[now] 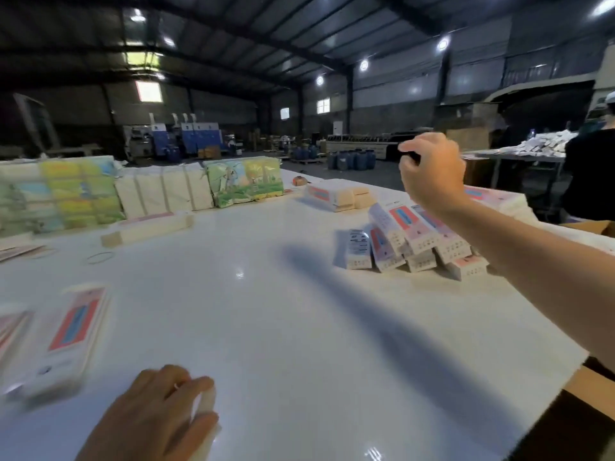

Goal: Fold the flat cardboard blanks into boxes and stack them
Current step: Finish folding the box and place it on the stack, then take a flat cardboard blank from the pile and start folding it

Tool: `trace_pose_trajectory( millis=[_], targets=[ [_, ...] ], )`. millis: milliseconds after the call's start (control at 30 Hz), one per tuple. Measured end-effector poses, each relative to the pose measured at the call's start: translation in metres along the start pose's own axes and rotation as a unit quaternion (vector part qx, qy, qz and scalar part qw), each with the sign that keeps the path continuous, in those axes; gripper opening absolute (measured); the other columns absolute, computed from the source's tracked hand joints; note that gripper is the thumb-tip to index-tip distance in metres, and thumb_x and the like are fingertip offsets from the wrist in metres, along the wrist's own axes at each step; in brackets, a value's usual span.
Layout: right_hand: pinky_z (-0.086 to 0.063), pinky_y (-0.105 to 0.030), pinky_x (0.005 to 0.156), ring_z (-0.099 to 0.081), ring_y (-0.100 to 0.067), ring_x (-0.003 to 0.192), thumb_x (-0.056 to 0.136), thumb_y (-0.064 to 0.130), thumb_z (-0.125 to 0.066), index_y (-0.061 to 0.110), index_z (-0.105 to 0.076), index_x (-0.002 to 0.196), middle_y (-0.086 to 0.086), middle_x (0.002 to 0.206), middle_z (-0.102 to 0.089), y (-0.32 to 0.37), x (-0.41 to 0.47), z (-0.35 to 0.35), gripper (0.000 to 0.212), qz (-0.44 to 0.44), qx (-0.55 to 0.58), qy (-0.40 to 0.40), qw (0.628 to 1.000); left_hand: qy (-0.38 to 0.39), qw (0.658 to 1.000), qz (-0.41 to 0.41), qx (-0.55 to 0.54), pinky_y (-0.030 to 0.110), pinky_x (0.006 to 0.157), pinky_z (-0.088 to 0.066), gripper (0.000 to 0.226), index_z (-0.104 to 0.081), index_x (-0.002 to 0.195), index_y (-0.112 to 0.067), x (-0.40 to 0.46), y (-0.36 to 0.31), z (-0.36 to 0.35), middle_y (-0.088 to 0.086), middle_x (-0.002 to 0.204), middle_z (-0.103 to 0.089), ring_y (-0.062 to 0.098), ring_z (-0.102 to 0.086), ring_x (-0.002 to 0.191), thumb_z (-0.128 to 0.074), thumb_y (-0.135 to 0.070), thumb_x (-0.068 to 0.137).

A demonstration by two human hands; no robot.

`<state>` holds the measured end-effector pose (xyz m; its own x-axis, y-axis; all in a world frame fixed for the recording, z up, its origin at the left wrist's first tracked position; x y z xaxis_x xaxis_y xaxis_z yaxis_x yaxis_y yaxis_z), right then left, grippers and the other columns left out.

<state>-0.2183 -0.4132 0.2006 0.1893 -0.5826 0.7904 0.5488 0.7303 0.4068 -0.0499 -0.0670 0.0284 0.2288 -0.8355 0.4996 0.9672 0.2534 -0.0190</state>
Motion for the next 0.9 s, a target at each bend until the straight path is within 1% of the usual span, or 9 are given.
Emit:
trace_pose_trajectory(
  millis=[67, 133, 233, 300, 567, 667, 700, 800, 900],
  targets=[
    [-0.04, -0.028, 0.086, -0.053, -0.013, 0.101, 0.093, 0.017, -0.049, 0.015, -0.069, 0.11, -0.001, 0.116, -0.063, 0.07, -0.035, -0.016, 0.027, 0.08, 0.112, 0.062, 0.989, 0.0, 0.999, 0.016, -0.034, 0.03, 0.055, -0.053, 0.033, -0.064, 0.09, -0.03, -0.003, -0.001, 0.005, -0.007, 0.079, -0.06, 0.009, -0.047, 0.076, -0.043, -0.048, 0.072],
    [-0.038, -0.023, 0.08, -0.056, -0.011, 0.094, 0.092, 0.018, -0.052, 0.018, -0.072, 0.103, 0.004, 0.107, -0.068, 0.129, -0.093, -0.037, 0.023, 0.158, 0.178, 0.17, 0.956, 0.032, 0.996, 0.057, -0.052, 0.027, 0.077, -0.048, 0.044, -0.068, 0.095, -0.028, -0.008, 0.004, 0.0, -0.011, 0.092, -0.058, 0.006, -0.048, 0.089, -0.038, -0.053, 0.074],
    [-0.045, -0.03, 0.083, -0.059, -0.022, 0.098, 0.092, 0.021, -0.051, 0.017, -0.072, 0.097, -0.002, 0.107, -0.069, 0.177, -0.191, -0.083, 0.021, 0.226, 0.147, 0.348, 0.898, 0.044, 0.992, 0.096, -0.074, 0.012, 0.085, -0.031, 0.036, -0.062, 0.109, -0.03, -0.016, 0.012, -0.008, -0.016, 0.108, -0.052, 0.005, -0.044, 0.103, -0.042, -0.05, 0.087],
    [-0.045, -0.035, 0.083, -0.055, -0.027, 0.098, 0.091, 0.022, -0.047, 0.015, -0.069, 0.094, -0.005, 0.102, -0.066, 0.186, -0.235, -0.105, 0.023, 0.247, 0.087, 0.407, 0.875, 0.029, 0.994, 0.075, -0.079, 0.014, 0.087, -0.032, 0.041, -0.062, 0.114, -0.026, -0.017, 0.013, -0.009, -0.011, 0.113, -0.054, 0.009, -0.045, 0.107, -0.04, -0.049, 0.088],
    [-0.043, -0.035, 0.083, -0.052, -0.023, 0.099, 0.097, 0.028, -0.044, 0.017, -0.068, 0.096, 0.001, 0.106, -0.062, 0.18, -0.261, -0.12, 0.027, 0.264, 0.098, 0.386, 0.879, 0.037, 0.99, 0.093, -0.102, 0.019, 0.093, -0.034, 0.03, -0.063, 0.118, -0.02, -0.015, 0.016, -0.011, -0.002, 0.118, -0.058, 0.011, -0.046, 0.108, -0.051, -0.034, 0.094],
    [-0.043, -0.033, 0.084, -0.053, -0.021, 0.099, 0.098, 0.029, -0.045, 0.017, -0.07, 0.098, 0.003, 0.106, -0.063, 0.178, -0.262, -0.121, 0.028, 0.268, 0.103, 0.376, 0.881, 0.049, 0.957, 0.175, -0.225, 0.015, 0.086, -0.04, 0.023, -0.068, 0.105, -0.005, -0.005, 0.03, 0.0, 0.009, 0.105, -0.064, 0.016, -0.056, 0.095, -0.053, -0.02, 0.094],
    [-0.043, -0.032, 0.084, -0.053, -0.021, 0.099, 0.097, 0.028, -0.046, 0.018, -0.07, 0.098, 0.003, 0.106, -0.063, 0.178, -0.262, -0.121, 0.026, 0.271, 0.104, 0.373, 0.881, 0.028, 0.947, 0.217, -0.236, 0.018, 0.084, -0.042, 0.021, -0.068, 0.1, -0.007, 0.001, 0.044, 0.008, 0.007, 0.101, -0.065, 0.018, -0.058, 0.093, -0.053, -0.021, 0.093],
    [-0.045, -0.032, 0.083, -0.056, -0.021, 0.096, 0.094, 0.023, -0.052, 0.016, -0.07, 0.088, 0.003, 0.1, -0.064, 0.178, -0.26, -0.121, 0.02, 0.272, 0.128, 0.364, 0.881, 0.004, 0.942, 0.317, -0.109, 0.033, 0.092, -0.044, 0.026, -0.063, 0.111, -0.02, 0.025, 0.106, 0.028, 0.001, 0.116, -0.057, 0.022, -0.054, 0.107, -0.051, -0.033, 0.091],
    [-0.045, -0.033, 0.083, -0.055, -0.021, 0.095, 0.095, 0.024, -0.05, 0.013, -0.068, 0.084, 0.003, 0.096, -0.063, 0.177, -0.261, -0.122, 0.023, 0.269, 0.124, 0.373, 0.879, 0.083, 0.905, 0.418, -0.005, 0.038, 0.092, -0.045, 0.045, -0.054, 0.122, -0.012, 0.032, 0.167, 0.026, 0.013, 0.122, -0.053, 0.031, -0.052, 0.107, -0.048, -0.042, 0.089]
  ],
)
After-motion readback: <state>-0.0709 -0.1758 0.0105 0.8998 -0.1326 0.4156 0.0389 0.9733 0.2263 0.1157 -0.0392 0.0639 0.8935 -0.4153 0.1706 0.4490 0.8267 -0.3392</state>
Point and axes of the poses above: each hand's wrist, its own x-axis towards the middle knuckle, its own z-axis out of the back of the hand, y = z × x, the point moved 6 cm from there along x, towards the middle knuckle
